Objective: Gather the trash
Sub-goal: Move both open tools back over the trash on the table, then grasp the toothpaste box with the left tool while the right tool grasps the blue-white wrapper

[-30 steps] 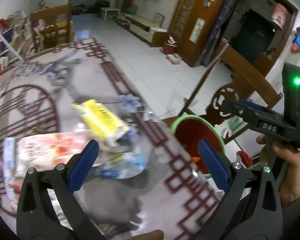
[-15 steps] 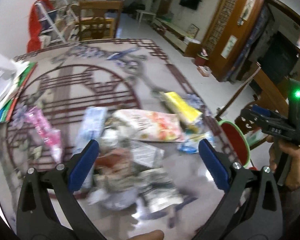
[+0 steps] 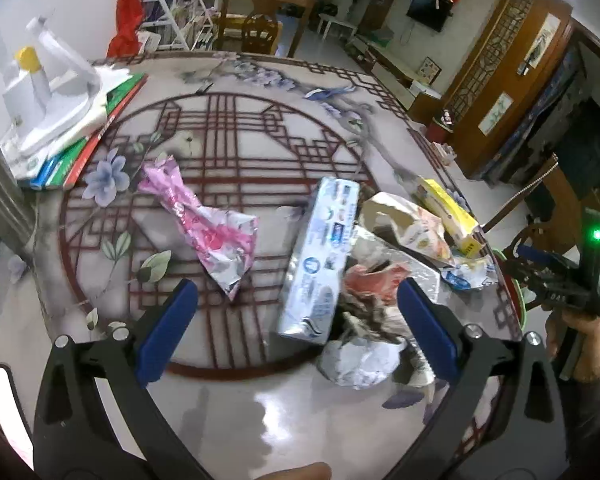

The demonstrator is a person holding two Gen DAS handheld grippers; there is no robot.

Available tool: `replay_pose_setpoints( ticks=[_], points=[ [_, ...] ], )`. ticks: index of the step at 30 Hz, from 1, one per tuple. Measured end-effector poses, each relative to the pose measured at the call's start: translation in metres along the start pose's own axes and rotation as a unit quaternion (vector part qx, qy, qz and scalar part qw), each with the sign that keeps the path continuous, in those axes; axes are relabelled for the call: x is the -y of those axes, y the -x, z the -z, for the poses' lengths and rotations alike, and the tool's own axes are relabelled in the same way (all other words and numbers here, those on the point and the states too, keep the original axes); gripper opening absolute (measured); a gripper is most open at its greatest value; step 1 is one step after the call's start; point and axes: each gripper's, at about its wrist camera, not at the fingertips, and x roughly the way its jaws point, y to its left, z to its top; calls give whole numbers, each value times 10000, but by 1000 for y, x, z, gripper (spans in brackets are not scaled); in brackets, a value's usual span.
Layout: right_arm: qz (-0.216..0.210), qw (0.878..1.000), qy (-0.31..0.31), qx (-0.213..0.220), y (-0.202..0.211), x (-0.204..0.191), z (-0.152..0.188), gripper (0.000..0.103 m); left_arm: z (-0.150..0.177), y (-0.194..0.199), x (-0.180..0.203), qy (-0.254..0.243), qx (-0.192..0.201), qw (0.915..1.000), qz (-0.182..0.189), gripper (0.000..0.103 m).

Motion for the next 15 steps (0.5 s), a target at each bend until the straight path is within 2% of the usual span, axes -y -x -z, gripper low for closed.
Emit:
replay_pose_setpoints(
  ticks=[3,7,11,15],
  points=[
    [-12,10000,5,-38,-5,-4,2,96,1,-18,-2,-6,-242,9997,81,98],
    [36,9999,60,-127,-13,-8,5,96,8,-41,6,-449,-601,9972,-62,97],
    [76,9996,89,-265,-21,-8,8,93,13,-55,10,-611,-734,9953,-152,97],
    [56,9992,83,-376,-27,-6,10,89,13,-63,12,-695,-798,9943,-117,90]
  ],
)
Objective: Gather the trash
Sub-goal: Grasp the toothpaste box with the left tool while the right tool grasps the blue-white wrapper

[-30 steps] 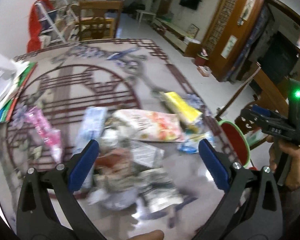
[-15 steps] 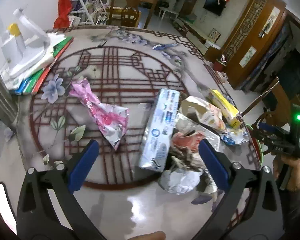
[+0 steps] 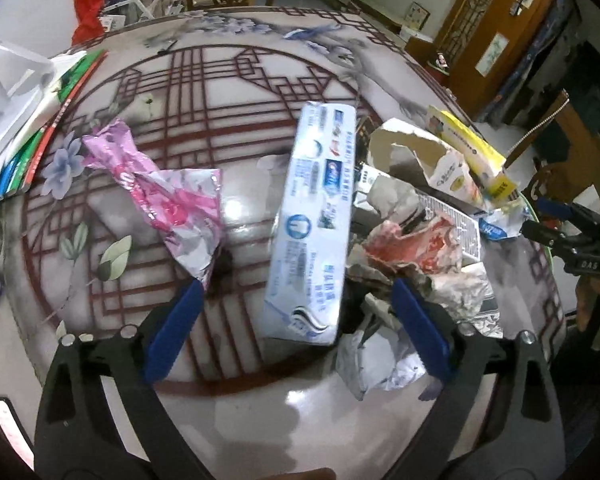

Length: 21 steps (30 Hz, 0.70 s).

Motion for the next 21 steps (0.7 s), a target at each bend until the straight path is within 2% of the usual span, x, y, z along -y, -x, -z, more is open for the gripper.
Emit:
replay_pose_setpoints(
  ticks=[6,14,17,19,21],
  points=[
    [56,9999,37,-101,-13,-1,-3,89,-2,-9,-2,22,-79,10000,49,83],
    [69,9998,-4,-168,-25,2,-8,88,-7,-9,-11,174,-22,9998,74,81],
    [57,9998,34,-212,-28,1,-8,83,-6,-16,-15,257,-119,9995,135,69],
    [32,9997,51,-254,-30,0,-6,81,-5,-20,-16,275,-188,9992,202,56],
    [5,9996,76,-290,-32,-1,-6,79,-4,-24,-16,262,-224,9991,239,49]
  ],
)
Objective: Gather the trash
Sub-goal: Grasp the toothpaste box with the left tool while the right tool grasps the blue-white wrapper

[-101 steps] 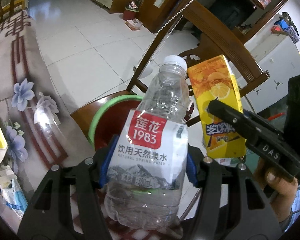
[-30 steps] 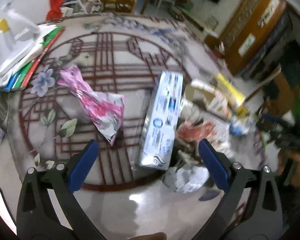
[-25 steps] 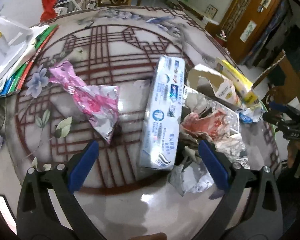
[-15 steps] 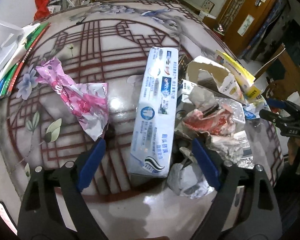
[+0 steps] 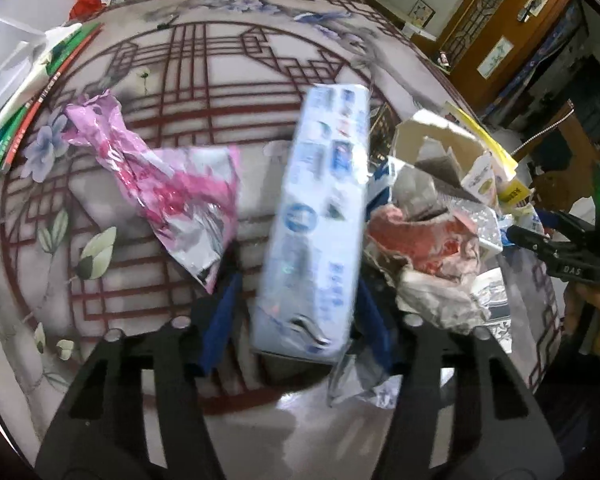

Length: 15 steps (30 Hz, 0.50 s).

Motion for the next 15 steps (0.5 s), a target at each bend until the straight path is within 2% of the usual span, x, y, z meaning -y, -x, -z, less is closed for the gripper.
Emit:
replay_pose_setpoints(
  ticks=[3,6,15],
  points=[
    [-18,10000,53,-31,-2,-2,0,73,0,-3,-2,80,2,10000,9,36],
    [-46,10000,62,-28,-1,-2,0,59,1,3,-1,70,110,9999,-49,35],
    [-225,9997,-2,13,7,3,2,38,3,33,-7,280,530,9981,-169,35]
  ],
)
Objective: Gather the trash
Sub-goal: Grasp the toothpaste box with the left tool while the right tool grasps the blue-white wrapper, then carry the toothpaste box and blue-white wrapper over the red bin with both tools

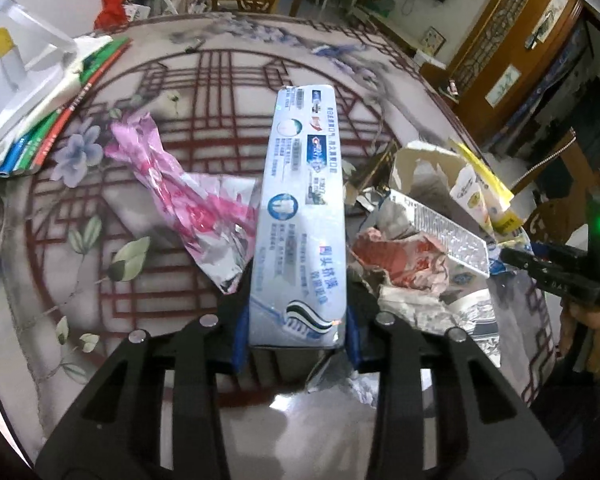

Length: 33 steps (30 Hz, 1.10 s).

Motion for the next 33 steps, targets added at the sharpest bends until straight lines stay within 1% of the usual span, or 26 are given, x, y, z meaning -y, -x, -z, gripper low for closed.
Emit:
replay_pose_setpoints(
  ticks=[3,5,10,15,19,21,26,33],
  points=[
    [-49,10000,13,57,6,-1,0,32,4,7,0,-37,83,9999,-115,35],
    [-67,9999,71,131,12,-4,1,30,8,14,-1,8,136,9999,-97,35],
    [-94,9998,91,128,17,-6,5,29,15,26,0,38,221,9997,-85,35],
    [-191,9996,56,211,30,-3,10,28,15,44,3,-21,361,9993,-121,35],
    [-214,9989,65,405,46,0,15,28,11,53,7,-47,441,9989,-139,35],
    [-196,9987,59,476,51,3,17,28,10,57,12,-105,473,9987,-145,35],
    [-315,9974,0,645,63,11,23,28,11,64,32,-302,522,9981,-108,35],
    [-433,9953,-50,868,80,16,26,28,7,67,62,-480,551,9973,50,35]
  ],
)
